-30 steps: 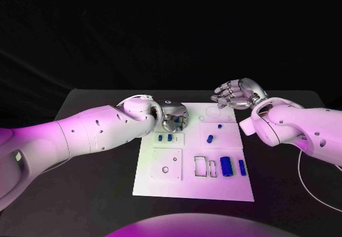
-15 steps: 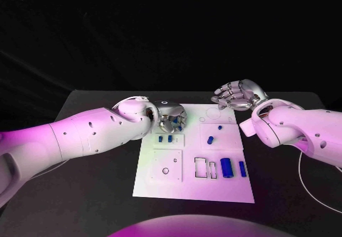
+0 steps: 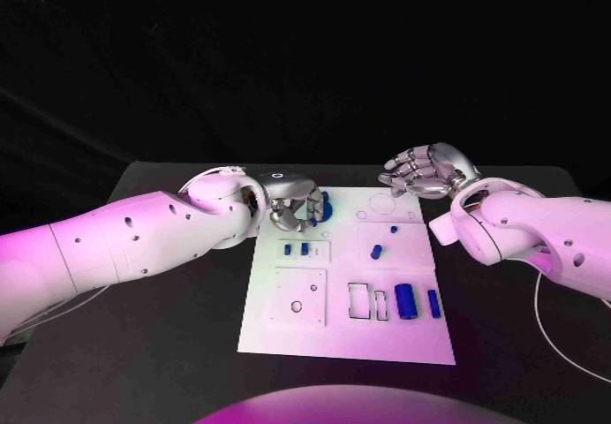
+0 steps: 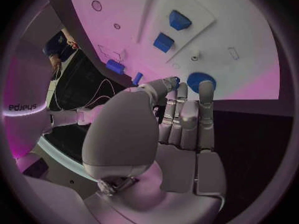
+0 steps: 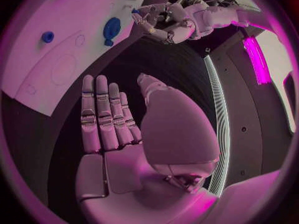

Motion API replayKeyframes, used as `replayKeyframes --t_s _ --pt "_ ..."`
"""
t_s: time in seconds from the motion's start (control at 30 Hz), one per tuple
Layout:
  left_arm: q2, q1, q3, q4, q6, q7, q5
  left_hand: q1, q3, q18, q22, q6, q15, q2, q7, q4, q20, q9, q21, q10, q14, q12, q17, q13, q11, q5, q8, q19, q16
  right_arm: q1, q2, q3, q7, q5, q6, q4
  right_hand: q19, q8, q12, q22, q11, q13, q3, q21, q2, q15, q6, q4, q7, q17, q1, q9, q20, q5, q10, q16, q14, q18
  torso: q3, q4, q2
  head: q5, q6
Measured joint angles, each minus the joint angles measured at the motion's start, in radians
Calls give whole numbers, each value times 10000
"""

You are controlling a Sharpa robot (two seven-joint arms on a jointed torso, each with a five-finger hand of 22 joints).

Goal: Assemble the parts on the task board

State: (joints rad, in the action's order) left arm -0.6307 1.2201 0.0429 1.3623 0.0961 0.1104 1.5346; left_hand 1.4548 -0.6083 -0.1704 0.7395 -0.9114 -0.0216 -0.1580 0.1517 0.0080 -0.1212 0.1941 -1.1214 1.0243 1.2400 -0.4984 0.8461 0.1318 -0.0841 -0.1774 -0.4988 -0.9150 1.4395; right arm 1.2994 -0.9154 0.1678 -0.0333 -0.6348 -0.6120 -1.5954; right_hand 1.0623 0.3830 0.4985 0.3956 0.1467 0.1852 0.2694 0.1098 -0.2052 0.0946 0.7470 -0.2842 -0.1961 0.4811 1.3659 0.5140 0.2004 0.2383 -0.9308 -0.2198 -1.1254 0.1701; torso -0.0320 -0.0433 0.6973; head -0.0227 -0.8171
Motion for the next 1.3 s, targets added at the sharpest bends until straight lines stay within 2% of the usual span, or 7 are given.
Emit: replayKeyframes --t_s 0.13,0.27,0.57,0.73,1.3 --pt "-189 -33 -17 18 0 -51 -73 -4 0 0 10 -1 0 -4 -2 0 -5 15 0 0 0 0 -18 0 0 1 9 4 0 -1 -2 0 -2 0 0 6 0 0 0 -32 0 -41 0 0 0 0 0 0 0 -11 0 -11 0 0 0 0 0 0 0 0 1 -12 3" --pt "-298 -150 -19 -24 -3 -94 -136 -40 27 0 10 -2 0 -42 -2 -26 -26 27 -39 0 0 0 -48 0 0 1 9 26 0 -1 -6 0 -5 0 0 12 0 0 0 -32 0 -40 0 0 0 0 0 0 0 -11 0 -11 0 0 0 0 0 0 -2 -1 1 -16 -7" --pt "-299 -300 -12 -294 -14 -154 -204 -40 27 0 9 -1 0 -42 -2 -25 -26 28 -39 -1 0 0 -48 0 -1 1 9 25 0 -1 0 0 -9 1 1 19 0 0 0 -31 0 -40 0 1 0 0 0 0 0 -10 0 -10 0 0 0 0 0 0 -2 14 12 -63 -7" --pt "-265 -329 -9 -384 -28 -169 -217 -40 27 0 9 -1 0 -43 -3 -25 -26 28 -39 34 0 1 -47 0 -37 2 9 25 -1 -2 -6 2 -11 1 1 22 0 0 0 -31 0 -40 0 1 0 0 0 0 0 -10 0 -10 0 0 0 0 0 0 -14 28 20 -69 -3" --pt "-161 -333 7 -463 -108 -177 -252 -53 27 -1 16 1 0 -57 -3 -25 -23 12 -38 33 0 28 -94 -1 -38 2 35 22 -1 -3 -11 -1 -13 2 1 20 0 0 0 -30 0 -39 0 2 0 0 0 0 0 -9 0 -10 0 0 0 0 0 0 -17 25 18 -52 -21"
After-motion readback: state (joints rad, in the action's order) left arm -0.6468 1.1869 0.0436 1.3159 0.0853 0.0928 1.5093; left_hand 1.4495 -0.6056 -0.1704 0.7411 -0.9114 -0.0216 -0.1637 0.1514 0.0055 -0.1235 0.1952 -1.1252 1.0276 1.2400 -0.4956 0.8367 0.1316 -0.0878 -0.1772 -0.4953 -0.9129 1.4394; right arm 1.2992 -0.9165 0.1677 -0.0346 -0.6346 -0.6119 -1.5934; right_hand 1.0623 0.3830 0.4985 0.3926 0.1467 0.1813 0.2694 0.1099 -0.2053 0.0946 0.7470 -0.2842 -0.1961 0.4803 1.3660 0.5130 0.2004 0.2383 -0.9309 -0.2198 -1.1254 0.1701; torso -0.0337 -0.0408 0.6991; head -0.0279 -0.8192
